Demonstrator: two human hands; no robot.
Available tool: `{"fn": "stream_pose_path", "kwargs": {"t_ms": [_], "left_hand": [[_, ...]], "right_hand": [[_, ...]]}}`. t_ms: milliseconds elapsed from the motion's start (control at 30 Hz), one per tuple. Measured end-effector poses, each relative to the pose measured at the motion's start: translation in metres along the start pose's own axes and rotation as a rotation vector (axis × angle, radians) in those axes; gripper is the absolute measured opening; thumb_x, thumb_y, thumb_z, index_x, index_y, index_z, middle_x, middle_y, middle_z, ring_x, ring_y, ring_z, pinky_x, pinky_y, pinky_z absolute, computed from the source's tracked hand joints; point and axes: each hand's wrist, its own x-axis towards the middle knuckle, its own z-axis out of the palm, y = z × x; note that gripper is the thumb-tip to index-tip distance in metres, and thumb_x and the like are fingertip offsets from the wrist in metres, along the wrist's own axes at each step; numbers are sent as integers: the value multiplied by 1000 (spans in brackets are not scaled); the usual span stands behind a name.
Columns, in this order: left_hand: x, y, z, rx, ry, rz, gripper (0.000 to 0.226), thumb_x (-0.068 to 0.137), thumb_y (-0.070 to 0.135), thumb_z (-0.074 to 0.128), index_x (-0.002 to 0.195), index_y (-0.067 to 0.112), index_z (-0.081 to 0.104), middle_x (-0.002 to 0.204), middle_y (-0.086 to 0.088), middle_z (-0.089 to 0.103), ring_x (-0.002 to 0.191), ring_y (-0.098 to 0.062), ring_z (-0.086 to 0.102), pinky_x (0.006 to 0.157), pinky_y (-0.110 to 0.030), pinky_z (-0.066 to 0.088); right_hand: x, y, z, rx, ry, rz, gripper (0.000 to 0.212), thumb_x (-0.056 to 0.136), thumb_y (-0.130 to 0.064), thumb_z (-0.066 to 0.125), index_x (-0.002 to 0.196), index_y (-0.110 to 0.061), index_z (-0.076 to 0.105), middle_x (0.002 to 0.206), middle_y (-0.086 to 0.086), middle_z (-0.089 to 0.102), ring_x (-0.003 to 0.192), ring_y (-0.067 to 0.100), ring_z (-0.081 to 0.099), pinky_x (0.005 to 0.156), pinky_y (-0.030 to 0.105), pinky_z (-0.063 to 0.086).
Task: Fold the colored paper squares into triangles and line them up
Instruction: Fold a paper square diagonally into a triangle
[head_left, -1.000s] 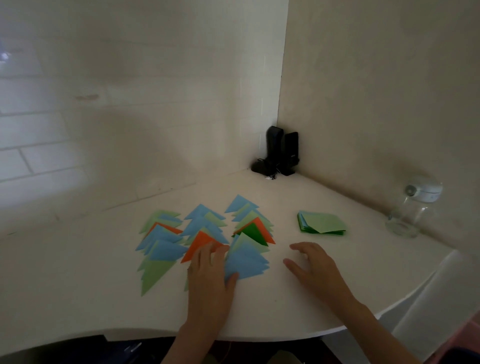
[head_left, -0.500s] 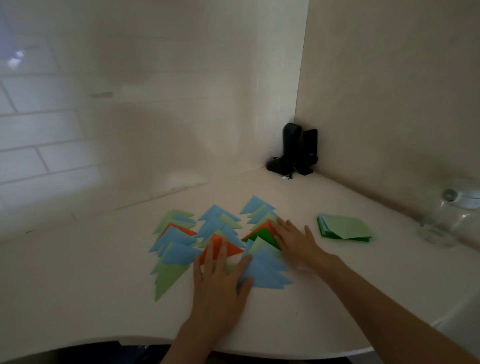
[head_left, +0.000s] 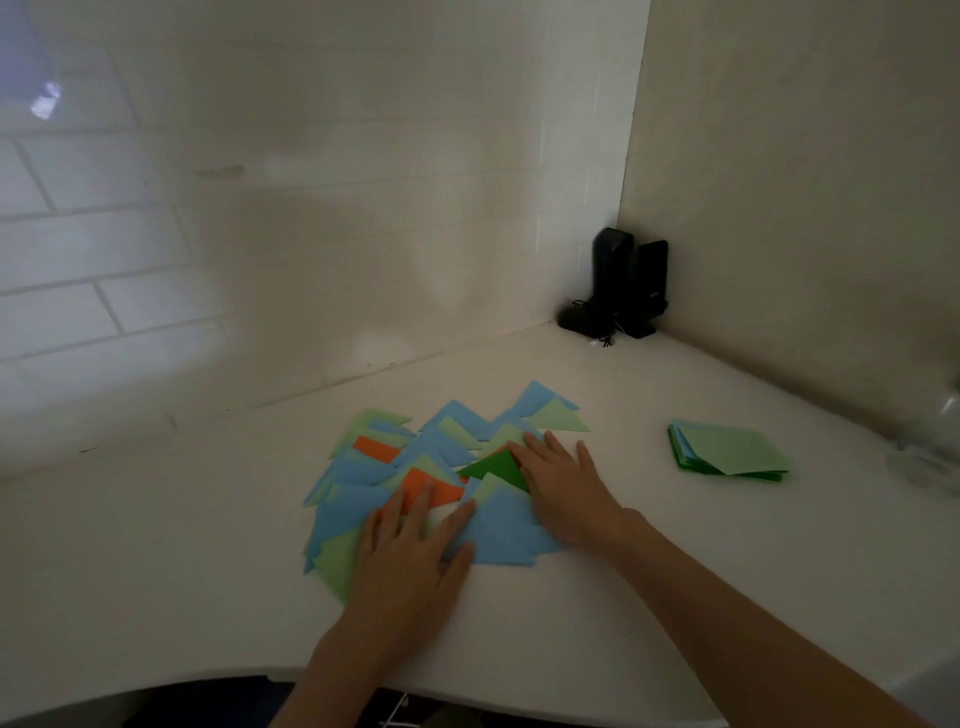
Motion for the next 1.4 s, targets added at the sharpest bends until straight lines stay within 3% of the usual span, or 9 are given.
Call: {"fn": "stream_pose_path", "kwargs": {"t_ms": [133, 200, 333, 567, 967, 1133, 1233, 1333, 1400], "left_hand": [[0, 3, -6, -24, -6, -20, 46, 88, 57, 31, 130, 46, 46, 134, -5, 55, 122, -32, 51, 103, -44, 32], [0, 4, -6, -32, 9, -10, 46, 87, 56, 34, 130, 45, 46, 133, -6, 55, 123, -32, 51, 102, -43, 23], [0, 3, -5, -18, 11, -1, 47, 87, 57, 33, 129, 45, 49, 135, -7, 53, 124, -34, 49, 102, -43, 19], [0, 4, -4, -16, 8, -12, 46, 88, 57, 32, 129, 45, 49, 137, -8, 51, 126, -33, 47, 103, -42, 18], [2, -4, -10, -31, -57, -16, 45, 90, 58, 29, 131, 49, 43, 141, -6, 47, 131, -30, 42, 105, -39, 13], [-1, -12, -17, -79, -90, -23, 57, 84, 65, 12, 137, 53, 31, 154, -1, 24, 143, -24, 14, 109, -36, -4], [-1, -14, -19, -126, -55, -17, 65, 82, 73, 6, 139, 52, 28, 156, 2, 17, 145, -18, 6, 113, -37, -2], [-5, -22, -28, -206, 12, 1, 67, 82, 78, 10, 139, 49, 28, 155, 8, 20, 144, -14, 11, 115, -44, 15], [-13, -33, -35, -201, 11, 17, 65, 80, 80, 12, 139, 54, 15, 155, 13, 13, 143, -12, 8, 115, -43, 13]], "right_hand": [[5, 2, -10, 100, 149, 99, 49, 100, -23, 24, 149, -23, 16, 157, -2, 13, 145, 17, 6, 117, 44, 4], [12, 12, -15, 104, 215, 181, 48, 102, -25, 21, 149, -20, 14, 158, 1, 11, 145, 18, 5, 118, 43, 5], [27, 32, -21, 120, 125, 284, 49, 103, -26, 16, 150, -19, 7, 159, 2, 3, 145, 20, 0, 117, 46, 1], [39, 37, -17, 51, -13, 247, 50, 102, -27, 14, 150, -17, 6, 159, -1, 3, 145, 19, -1, 116, 51, -2], [51, -1, -10, -61, -38, 101, 59, 99, -42, 17, 150, -13, 8, 159, 1, 3, 146, 19, 1, 113, 58, -3], [55, -14, -7, -67, -53, 57, 54, 101, -26, 23, 150, -13, 5, 159, 1, 2, 145, 18, 0, 113, 59, -4], [50, -13, -7, 45, 32, 22, 54, 101, -26, 23, 150, -13, 4, 159, 1, 4, 145, 16, 1, 115, 52, -4], [35, -8, -14, 276, 185, 19, 53, 101, -39, 17, 151, -23, 7, 159, 0, 6, 145, 15, 0, 117, 43, -4], [20, -4, -22, 289, 131, -45, 64, 94, -59, 20, 150, -31, 4, 158, -4, 2, 145, 13, -2, 117, 43, -6]]}}
